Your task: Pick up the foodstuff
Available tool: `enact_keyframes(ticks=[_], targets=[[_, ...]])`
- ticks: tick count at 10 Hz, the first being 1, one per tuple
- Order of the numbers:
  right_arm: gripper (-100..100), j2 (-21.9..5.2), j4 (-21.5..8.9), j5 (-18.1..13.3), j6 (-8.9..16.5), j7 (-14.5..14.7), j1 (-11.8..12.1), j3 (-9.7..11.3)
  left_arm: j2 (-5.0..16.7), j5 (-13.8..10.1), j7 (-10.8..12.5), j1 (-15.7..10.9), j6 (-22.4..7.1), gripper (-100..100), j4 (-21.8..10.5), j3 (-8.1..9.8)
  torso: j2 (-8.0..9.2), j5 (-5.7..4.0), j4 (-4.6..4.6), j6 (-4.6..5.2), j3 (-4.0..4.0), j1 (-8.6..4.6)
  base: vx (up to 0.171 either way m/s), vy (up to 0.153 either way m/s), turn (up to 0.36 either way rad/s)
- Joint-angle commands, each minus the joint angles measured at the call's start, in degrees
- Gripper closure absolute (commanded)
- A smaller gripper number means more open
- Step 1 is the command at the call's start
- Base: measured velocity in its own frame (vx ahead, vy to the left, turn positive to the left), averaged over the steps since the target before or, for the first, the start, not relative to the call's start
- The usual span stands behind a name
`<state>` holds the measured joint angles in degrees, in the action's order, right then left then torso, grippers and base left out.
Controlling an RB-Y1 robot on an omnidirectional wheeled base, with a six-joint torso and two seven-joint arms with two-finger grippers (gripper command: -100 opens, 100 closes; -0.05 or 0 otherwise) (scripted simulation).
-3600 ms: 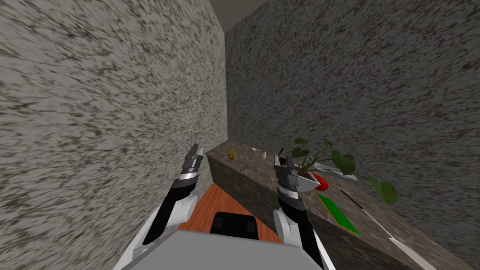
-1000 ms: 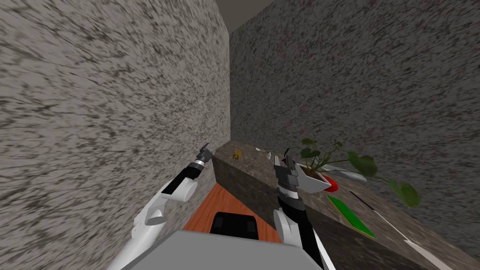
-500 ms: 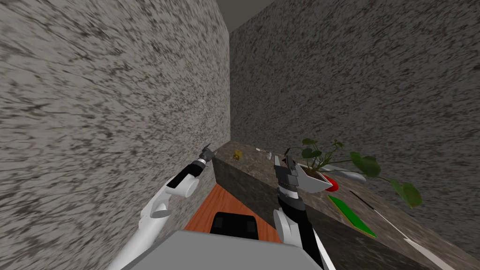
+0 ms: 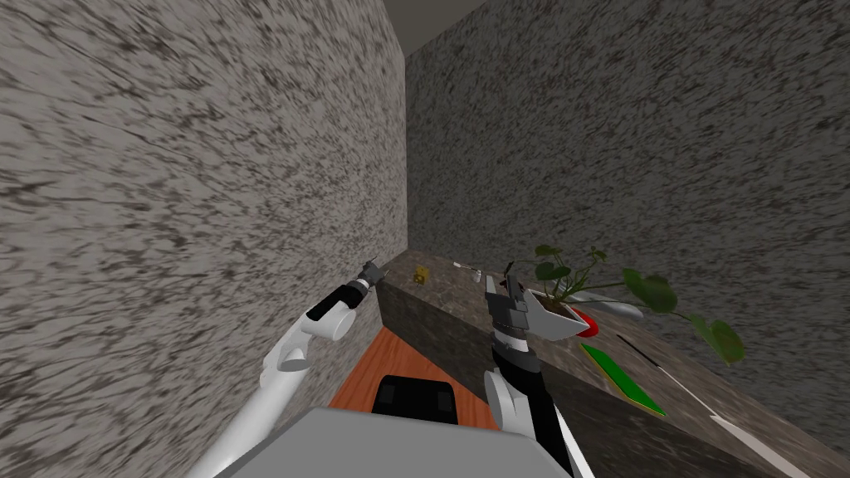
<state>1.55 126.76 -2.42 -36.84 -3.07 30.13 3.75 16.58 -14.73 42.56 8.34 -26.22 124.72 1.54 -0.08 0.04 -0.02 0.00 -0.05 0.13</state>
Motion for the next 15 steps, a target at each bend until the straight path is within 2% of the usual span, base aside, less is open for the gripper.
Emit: enact_keyframes(ticks=[1,4,5,6,8,9,10,11,12,13,14,15], targets=[[0,0.00,0.00,0.00,0.00,0.00,0.00,0.00,0.34,-0.76,2.42,-0.43,-2.86,-100,-0.30,-0.04,0.00,0.00,0.00,0.00,0.00,0.00,0.017,0.034,-0.040],[0,0.00,0.00,0.00,0.00,0.00,0.00,0.00,0.84,-3.11,7.32,-3.04,-7.96,-100,-1.50,-0.47,-0.01,-0.01,0.00,-0.02,-0.01,-0.04,0.023,0.027,-0.052],[0,0.00,0.00,0.00,0.00,0.00,0.00,0.00,0.84,-3.11,8.11,-3.04,-9.55,-100,-1.50,-0.47,-0.03,-0.01,-0.01,0.00,-0.02,-0.04,0.027,0.029,-0.039],[0,0.00,0.00,0.00,0.00,0.00,0.00,0.00,0.97,-4.22,10.21,-4.32,-11.30,-100,-2.14,-0.73,-0.03,-0.01,-0.01,-0.02,-0.02,-0.04,0.029,0.031,-0.076],[0,0.00,0.00,0.00,0.00,0.00,0.00,0.00,0.97,-4.22,10.79,-4.32,-13.29,-100,-2.14,-0.73,-0.03,0.00,-0.01,-0.02,-0.02,-0.04,0.018,0.024,-0.021],[0,0.00,0.00,0.00,0.00,0.00,0.00,0.00,0.99,-5.30,13.35,-5.58,-15.61,-100,-2.79,-1.02,0.01,-0.01,0.00,-0.02,0.01,-0.08,0.023,0.018,-0.083],[0,0.00,0.00,0.00,0.00,0.00,0.00,0.00,0.99,-5.30,13.35,-5.58,-16.61,-100,-2.79,-1.02,-0.01,-0.02,0.00,0.00,-0.01,-0.09,0.025,0.025,-0.054],[0,0.00,0.00,0.00,0.00,0.00,0.00,0.00,0.89,-6.34,15.79,-6.81,-18.76,-100,-3.47,-1.34,-0.02,-0.01,-0.01,-0.02,-0.01,-0.07,0.033,0.031,-0.095],[0,0.00,0.00,0.00,0.00,0.00,0.00,0.00,0.89,-6.34,15.79,-6.81,-19.86,-100,-3.47,-1.34,-0.05,-0.01,-0.01,0.00,-0.03,-0.05,0.028,0.025,-0.042],[0,0.00,0.00,0.00,0.00,0.00,0.00,0.00,0.68,-7.34,18.11,-8.01,-21.64,-100,-4.16,-1.68,-0.04,-0.01,-0.01,-0.02,-0.03,-0.06,0.035,0.027,-0.093],[0,0.00,0.00,0.00,0.00,0.00,0.00,0.00,0.68,-7.34,18.11,-8.01,-23.02,-100,-4.16,-1.68,-0.07,-0.01,-0.02,0.00,-0.04,-0.06,0.030,0.026,-0.052],[0,0.00,0.00,0.00,0.00,0.00,0.01,0.00,0.40,-8.29,20.30,-9.18,-24.79,-100,-4.87,-2.04,-0.05,-0.01,-0.02,-0.03,-0.03,-0.06,0.042,0.026,-0.100]])
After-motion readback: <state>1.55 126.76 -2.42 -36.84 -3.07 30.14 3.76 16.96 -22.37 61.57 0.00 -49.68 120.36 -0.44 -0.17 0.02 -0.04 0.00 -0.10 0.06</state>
